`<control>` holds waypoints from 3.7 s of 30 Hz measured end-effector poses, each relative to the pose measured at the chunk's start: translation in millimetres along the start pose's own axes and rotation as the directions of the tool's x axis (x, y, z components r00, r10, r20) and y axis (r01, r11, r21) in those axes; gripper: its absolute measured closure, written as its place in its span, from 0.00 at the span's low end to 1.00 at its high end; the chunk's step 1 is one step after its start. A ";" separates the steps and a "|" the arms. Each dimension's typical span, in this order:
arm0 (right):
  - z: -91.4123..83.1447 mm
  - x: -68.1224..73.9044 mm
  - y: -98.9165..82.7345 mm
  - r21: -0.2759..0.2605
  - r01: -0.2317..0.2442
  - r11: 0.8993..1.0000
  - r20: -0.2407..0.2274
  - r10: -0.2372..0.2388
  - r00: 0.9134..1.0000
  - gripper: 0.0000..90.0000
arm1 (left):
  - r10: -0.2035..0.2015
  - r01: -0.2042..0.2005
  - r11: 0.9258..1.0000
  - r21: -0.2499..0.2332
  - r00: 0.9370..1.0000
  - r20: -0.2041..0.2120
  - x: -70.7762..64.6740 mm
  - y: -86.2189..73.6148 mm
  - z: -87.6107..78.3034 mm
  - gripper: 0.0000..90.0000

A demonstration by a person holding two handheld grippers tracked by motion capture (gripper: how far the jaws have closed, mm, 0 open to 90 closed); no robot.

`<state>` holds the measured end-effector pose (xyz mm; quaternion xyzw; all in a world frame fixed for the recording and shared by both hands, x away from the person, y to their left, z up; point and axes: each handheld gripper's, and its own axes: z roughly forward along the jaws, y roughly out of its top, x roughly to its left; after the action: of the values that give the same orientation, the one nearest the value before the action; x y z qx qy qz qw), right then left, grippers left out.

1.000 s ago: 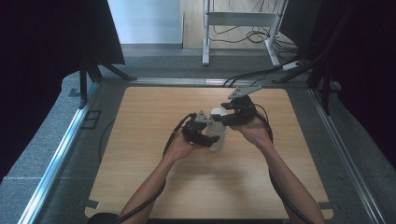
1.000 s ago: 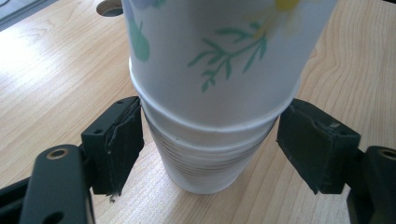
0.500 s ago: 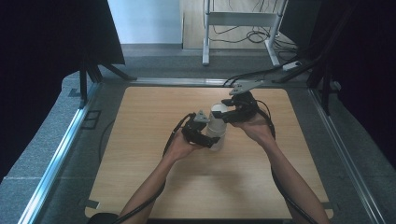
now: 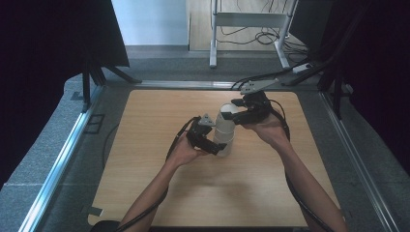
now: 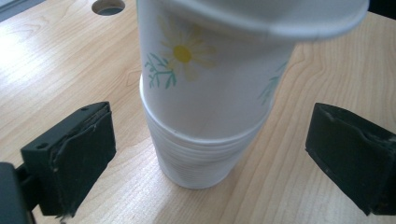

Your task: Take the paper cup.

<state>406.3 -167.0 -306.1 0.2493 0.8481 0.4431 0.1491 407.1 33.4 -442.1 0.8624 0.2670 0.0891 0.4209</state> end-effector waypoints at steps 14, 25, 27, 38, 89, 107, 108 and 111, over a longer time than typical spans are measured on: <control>-20.7 11.0 14.8 -0.007 0.032 0.999 -0.018 -0.032 0.999 0.41 | 0.035 -0.036 0.999 0.019 0.999 0.017 -4.1 -4.8 -10.4 0.01; -29.5 26.9 15.3 0.000 0.054 0.999 -0.065 -0.054 0.996 0.41 | 0.044 -0.045 0.999 0.023 0.998 0.037 -8.9 -13.1 -21.9 0.02; -30.7 29.0 13.8 0.003 0.057 0.998 -0.068 -0.057 0.996 0.41 | 0.038 -0.039 0.999 0.013 0.998 0.042 -10.6 -14.2 -23.8 0.02; -36.9 38.3 -1.4 0.016 0.074 0.997 -0.082 -0.073 0.994 0.41 | 0.043 -0.042 0.999 -0.010 0.993 0.113 -18.9 -20.3 -36.9 0.01; -8.4 77.5 -93.7 0.016 0.100 0.995 -0.183 -0.095 0.978 0.42 | 0.165 -0.153 0.985 -0.085 0.973 0.163 -73.8 -62.7 -24.6 0.06; -3.6 84.3 -94.1 0.020 0.106 0.994 -0.205 -0.100 0.974 0.42 | 0.161 -0.143 0.984 -0.109 0.971 0.177 -75.6 -69.5 -14.5 0.15; -3.4 84.3 -94.2 0.021 0.106 0.994 -0.206 -0.100 0.974 0.42 | 0.159 -0.141 0.984 -0.110 0.971 0.178 -75.4 -69.6 -14.5 0.15; -2.9 83.9 -94.7 0.020 0.103 0.994 -0.206 -0.097 0.974 0.42 | 0.158 -0.140 0.984 -0.108 0.971 0.180 -75.2 -70.4 -14.2 0.16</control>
<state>307.5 -168.1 -385.4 0.1616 0.8772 0.4451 0.0795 311.4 38.2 -482.2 0.8636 0.1561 0.0512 0.4767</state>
